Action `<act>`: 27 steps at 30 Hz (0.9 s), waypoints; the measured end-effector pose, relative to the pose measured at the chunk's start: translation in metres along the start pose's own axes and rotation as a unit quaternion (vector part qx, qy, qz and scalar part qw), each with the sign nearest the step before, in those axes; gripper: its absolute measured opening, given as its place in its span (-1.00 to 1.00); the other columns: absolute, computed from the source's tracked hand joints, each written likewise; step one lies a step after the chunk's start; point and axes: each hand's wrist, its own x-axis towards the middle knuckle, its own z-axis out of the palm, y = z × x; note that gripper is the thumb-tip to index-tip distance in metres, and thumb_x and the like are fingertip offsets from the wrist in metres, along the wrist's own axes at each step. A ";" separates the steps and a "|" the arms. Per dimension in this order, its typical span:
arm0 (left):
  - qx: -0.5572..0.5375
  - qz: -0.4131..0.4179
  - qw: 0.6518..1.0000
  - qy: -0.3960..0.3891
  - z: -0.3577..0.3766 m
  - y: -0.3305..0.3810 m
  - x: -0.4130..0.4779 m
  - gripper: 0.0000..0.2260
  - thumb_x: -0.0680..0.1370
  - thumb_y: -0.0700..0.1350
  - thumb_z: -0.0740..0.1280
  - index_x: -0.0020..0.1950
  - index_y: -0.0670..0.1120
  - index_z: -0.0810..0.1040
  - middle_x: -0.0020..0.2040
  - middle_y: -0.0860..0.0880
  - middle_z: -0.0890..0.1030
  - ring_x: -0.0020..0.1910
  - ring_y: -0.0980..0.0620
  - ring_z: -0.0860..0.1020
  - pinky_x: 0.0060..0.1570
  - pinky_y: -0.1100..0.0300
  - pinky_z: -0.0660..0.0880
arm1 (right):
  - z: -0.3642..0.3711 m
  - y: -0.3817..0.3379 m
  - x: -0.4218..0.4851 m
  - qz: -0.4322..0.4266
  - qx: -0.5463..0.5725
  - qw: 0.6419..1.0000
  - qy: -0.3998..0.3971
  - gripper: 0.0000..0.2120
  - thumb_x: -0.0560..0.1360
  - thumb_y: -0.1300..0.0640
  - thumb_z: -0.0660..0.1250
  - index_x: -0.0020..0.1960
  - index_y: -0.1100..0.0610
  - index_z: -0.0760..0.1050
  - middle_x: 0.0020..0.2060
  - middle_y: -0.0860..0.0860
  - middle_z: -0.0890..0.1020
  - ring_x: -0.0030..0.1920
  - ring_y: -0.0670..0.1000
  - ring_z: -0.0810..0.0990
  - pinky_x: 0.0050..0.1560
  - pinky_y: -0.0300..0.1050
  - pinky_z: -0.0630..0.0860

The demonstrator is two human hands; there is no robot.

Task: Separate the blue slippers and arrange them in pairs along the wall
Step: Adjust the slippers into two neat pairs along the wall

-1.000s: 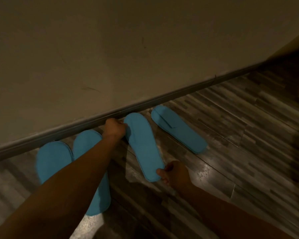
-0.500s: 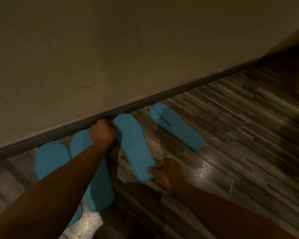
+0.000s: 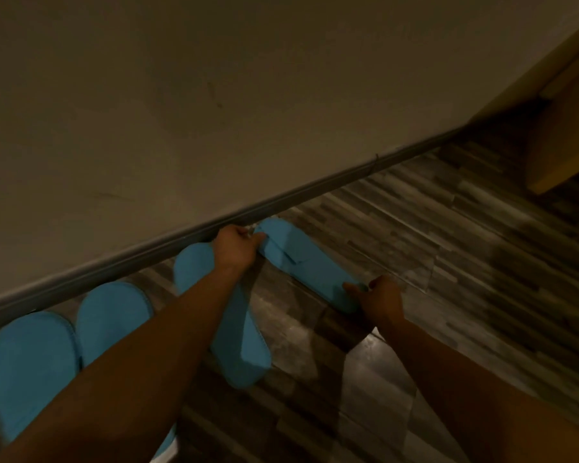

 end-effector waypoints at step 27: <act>0.061 0.027 0.996 0.050 -0.025 -0.022 0.006 -0.70 0.50 -0.18 0.48 0.19 -0.26 0.59 0.02 -0.25 0.67 0.02 -0.19 0.62 0.03 0.05 0.50 | 0.051 0.004 -0.054 -0.101 -0.032 0.984 -0.142 -0.65 0.38 -0.06 0.56 -0.07 0.16 0.53 -0.31 -0.20 0.44 -0.31 -0.24 0.43 -0.50 -0.40 0.35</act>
